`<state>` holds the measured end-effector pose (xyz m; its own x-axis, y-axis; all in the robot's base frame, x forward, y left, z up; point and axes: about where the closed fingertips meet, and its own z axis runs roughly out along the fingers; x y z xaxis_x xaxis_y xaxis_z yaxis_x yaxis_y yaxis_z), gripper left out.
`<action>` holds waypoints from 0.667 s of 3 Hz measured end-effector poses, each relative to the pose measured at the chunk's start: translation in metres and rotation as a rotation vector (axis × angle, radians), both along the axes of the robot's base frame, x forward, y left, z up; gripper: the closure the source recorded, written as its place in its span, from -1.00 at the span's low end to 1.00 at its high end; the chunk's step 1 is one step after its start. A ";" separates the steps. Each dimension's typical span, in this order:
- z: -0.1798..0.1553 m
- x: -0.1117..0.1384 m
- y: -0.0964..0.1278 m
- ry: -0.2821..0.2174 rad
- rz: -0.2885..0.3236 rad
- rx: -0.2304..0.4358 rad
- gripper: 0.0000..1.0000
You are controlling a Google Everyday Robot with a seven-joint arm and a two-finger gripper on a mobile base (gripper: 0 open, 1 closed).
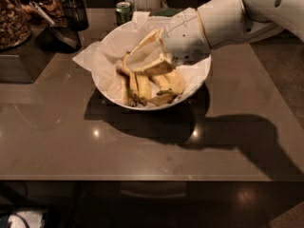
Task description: Pick banana from white bowl
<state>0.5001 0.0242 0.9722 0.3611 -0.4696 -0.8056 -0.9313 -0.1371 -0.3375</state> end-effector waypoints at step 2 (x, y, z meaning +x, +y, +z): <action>-0.008 -0.008 -0.001 0.060 0.019 -0.008 -0.04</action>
Offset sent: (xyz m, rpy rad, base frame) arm -0.0124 -0.0088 -0.0106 -0.0124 0.0975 0.0246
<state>0.4919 0.0227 0.9638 0.3208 -0.4702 -0.8222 -0.9471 -0.1573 -0.2796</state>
